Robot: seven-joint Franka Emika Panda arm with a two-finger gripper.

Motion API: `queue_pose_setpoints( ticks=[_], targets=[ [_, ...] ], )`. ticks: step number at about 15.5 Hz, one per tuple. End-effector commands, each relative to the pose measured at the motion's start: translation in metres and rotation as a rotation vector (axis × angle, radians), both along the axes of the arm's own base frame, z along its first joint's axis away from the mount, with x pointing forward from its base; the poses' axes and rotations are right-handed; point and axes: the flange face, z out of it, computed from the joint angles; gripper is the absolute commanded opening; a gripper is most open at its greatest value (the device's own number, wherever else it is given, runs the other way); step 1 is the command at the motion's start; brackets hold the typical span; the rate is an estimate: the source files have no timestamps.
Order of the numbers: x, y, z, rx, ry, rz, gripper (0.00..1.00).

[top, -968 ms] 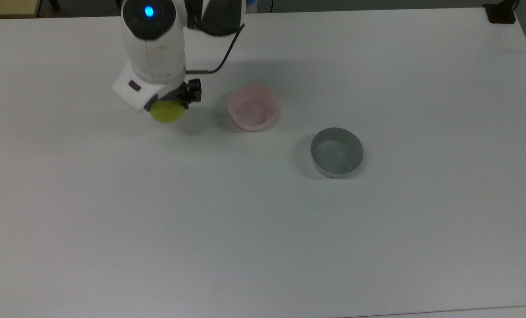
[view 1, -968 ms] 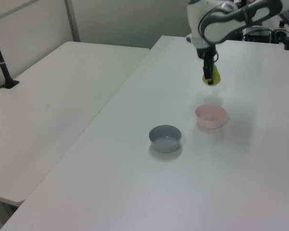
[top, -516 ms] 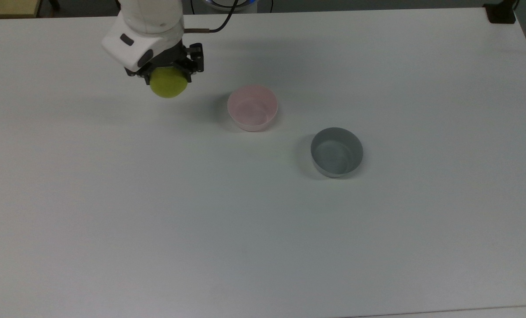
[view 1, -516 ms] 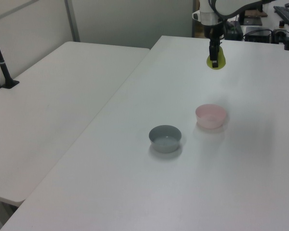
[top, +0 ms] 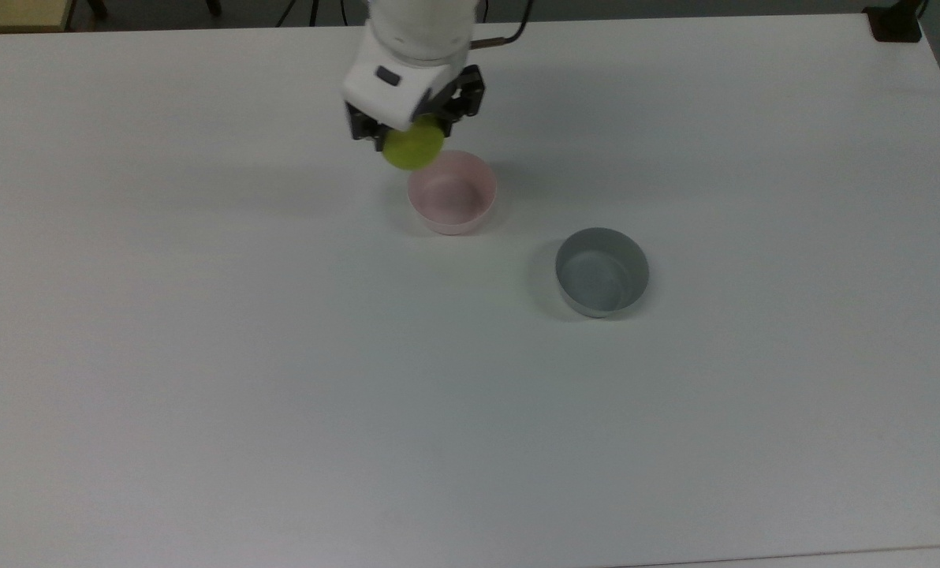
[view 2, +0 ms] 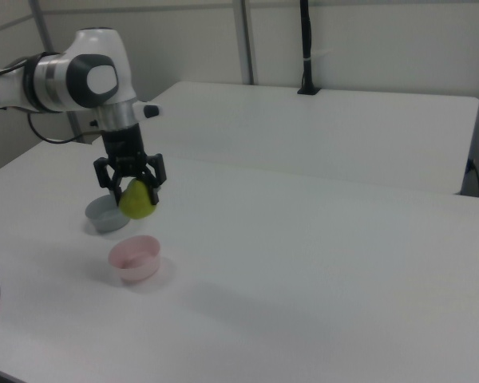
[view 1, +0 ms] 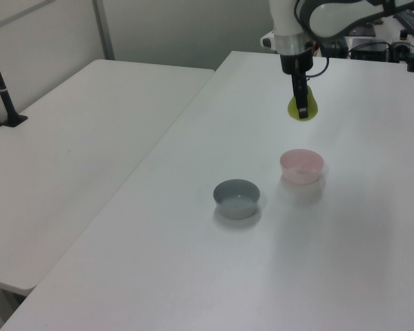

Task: Place the pear in the bowl
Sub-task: 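Lift the pear and carry it over the pink bowl, then lower the pear into the pink bowl and open the gripper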

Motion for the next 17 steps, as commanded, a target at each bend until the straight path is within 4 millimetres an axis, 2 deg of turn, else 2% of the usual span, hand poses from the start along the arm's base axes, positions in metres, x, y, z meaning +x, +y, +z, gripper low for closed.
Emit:
queue_pose_setpoints(
  ticks=[1, 3, 7, 12, 13, 17],
  targets=[
    [-0.013, 0.020, -0.008, 0.003, 0.024, 0.006, 0.57],
    [-0.012, 0.025, -0.025, -0.005, 0.051, 0.013, 0.57],
    [0.001, 0.043, -0.081, -0.039, 0.078, 0.019, 0.57],
    [-0.002, 0.050, -0.124, -0.066, 0.131, 0.035, 0.59],
    [-0.002, 0.054, -0.131, -0.064, 0.127, 0.043, 0.62],
    [0.000, 0.053, -0.137, -0.065, 0.120, 0.040, 0.81]
  ],
)
